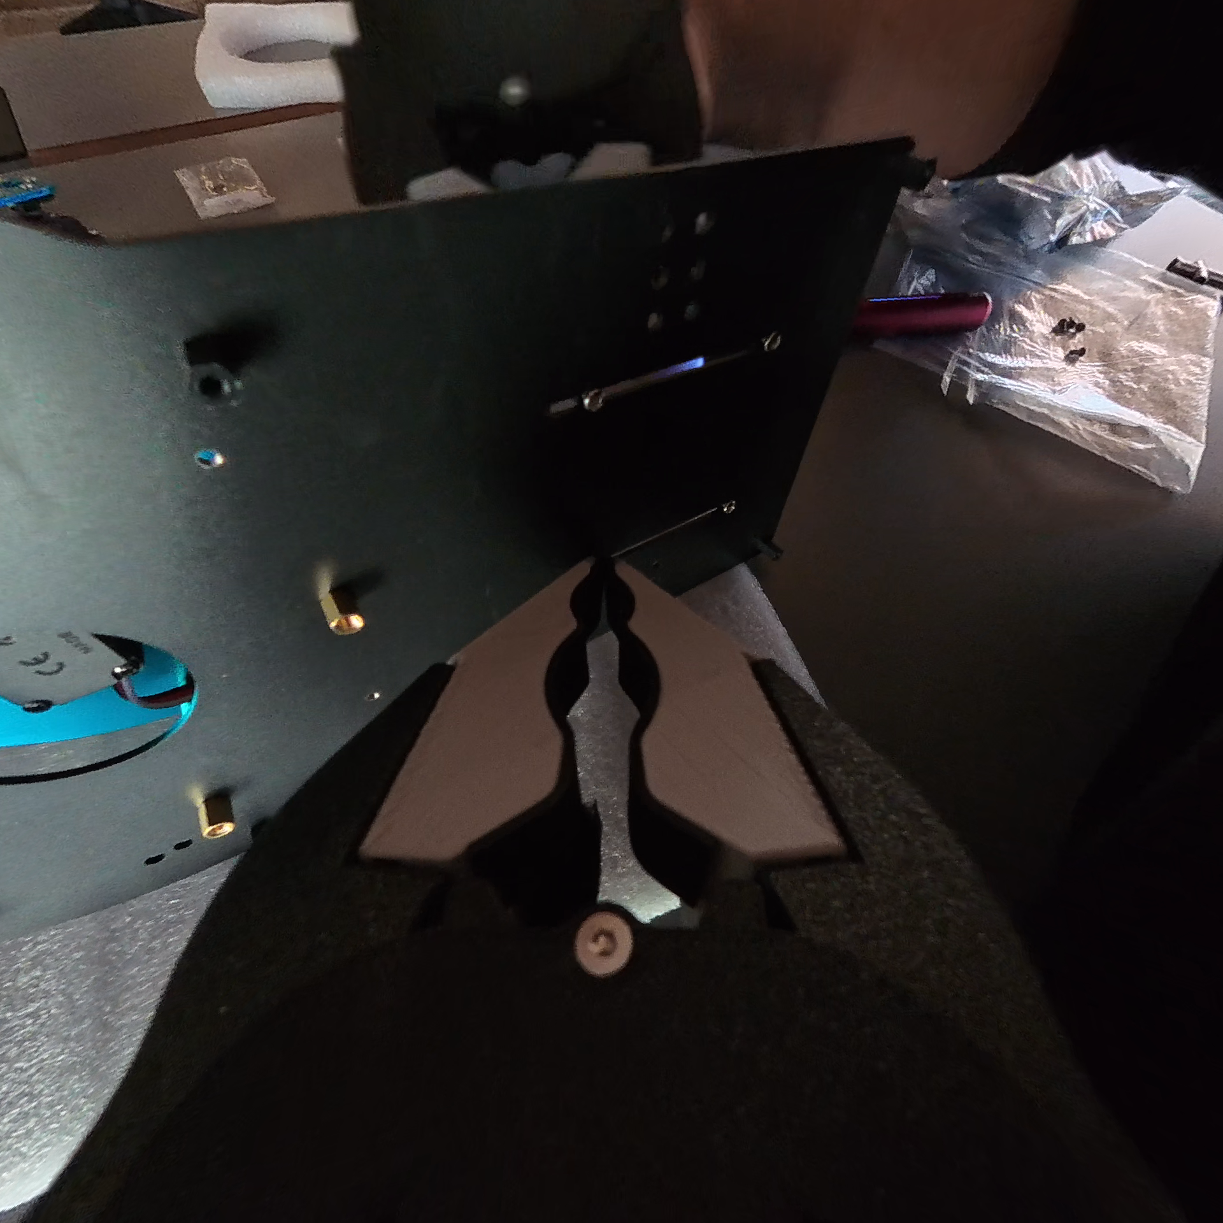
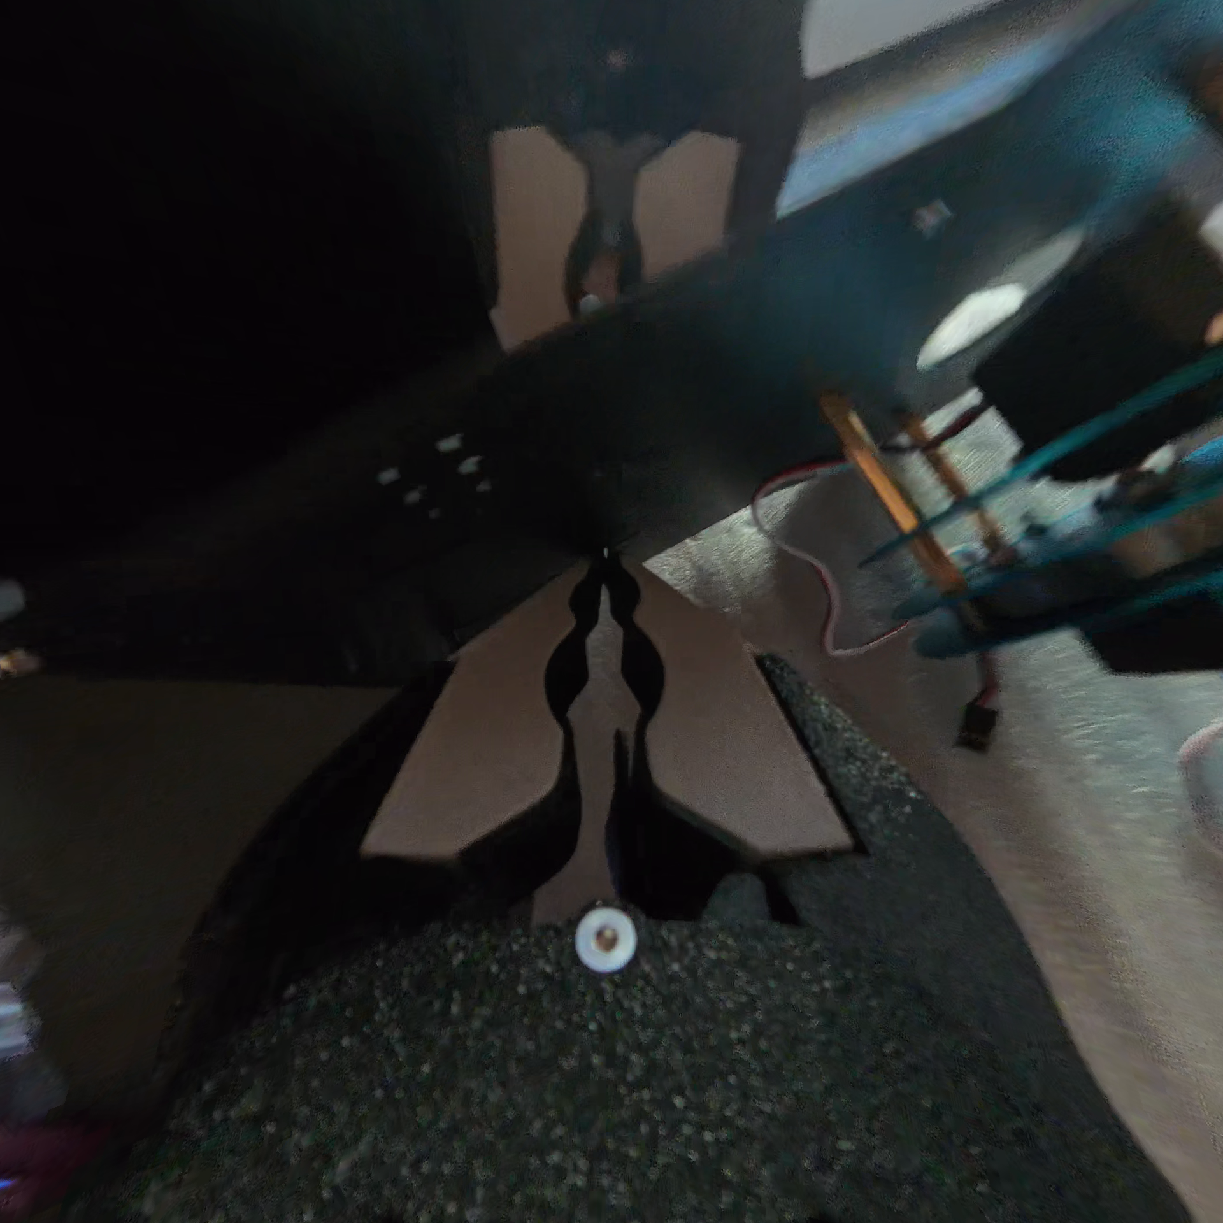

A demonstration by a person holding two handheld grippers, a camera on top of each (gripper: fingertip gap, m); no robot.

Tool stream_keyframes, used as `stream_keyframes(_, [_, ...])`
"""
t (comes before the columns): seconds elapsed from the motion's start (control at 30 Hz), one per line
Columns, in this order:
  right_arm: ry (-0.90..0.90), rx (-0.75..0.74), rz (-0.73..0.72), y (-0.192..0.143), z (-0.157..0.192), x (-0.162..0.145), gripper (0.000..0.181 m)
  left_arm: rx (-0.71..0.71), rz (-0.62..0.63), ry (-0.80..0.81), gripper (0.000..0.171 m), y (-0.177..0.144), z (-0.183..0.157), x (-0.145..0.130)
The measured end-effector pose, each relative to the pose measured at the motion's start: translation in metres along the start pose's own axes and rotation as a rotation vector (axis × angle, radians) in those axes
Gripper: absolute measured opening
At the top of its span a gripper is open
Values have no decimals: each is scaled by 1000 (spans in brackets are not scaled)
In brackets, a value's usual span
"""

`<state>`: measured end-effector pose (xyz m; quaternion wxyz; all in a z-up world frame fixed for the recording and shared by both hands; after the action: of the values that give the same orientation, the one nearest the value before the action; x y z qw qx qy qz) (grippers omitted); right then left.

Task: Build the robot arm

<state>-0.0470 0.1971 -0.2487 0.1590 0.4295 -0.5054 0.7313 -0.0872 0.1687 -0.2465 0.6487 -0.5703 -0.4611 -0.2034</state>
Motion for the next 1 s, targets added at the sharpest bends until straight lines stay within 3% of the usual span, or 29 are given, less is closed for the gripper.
stream_keyframes(0.07, [262, 164, 8, 0, -1, 1, 0, 7, 2, 5, 0, 0, 0, 0])
stream_keyframes(0.13, [354, 225, 3, 1, -3, 1, 0, 16, 4, 17, 0, 0, 0, 0])
stream_keyframes(0.27, [53, 30, -12, -3, -4, 3, 0, 18, 7, 12, 0, 0, 0, 0])
stream_keyframes(0.37, [-236, -127, 16, -4, 1, -4, 16, 7, 9, -6, 0, 0, 0, 0])
stream_keyframes(0.53, [-400, -258, 43, 4, 6, -7, 20, -33, -5, -104, 0, -1, 1, 0])
stream_keyframes(0.67, [-456, -329, 59, 6, 2, -9, 5, -64, -20, -169, 0, -1, 1, 1])
stream_keyframes(0.77, [-337, -238, 49, 6, 1, -8, 4, -72, -14, -194, 0, 0, 2, 2])
stream_keyframes(1.0, [215, 205, 63, 6, -4, -9, 4, -41, -3, -139, 0, 0, 1, 2])
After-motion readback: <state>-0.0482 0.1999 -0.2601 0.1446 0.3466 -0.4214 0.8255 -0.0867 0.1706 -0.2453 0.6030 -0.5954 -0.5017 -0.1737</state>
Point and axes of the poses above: each gripper's, where its closed fingertips meet, y out along the fingers, x out of its top, z = x × y across the jaws, the point moved 3 cm from there along -y, back along the fingers, and after that the axes turned 3 degrees about z, right-handed, at the moved point
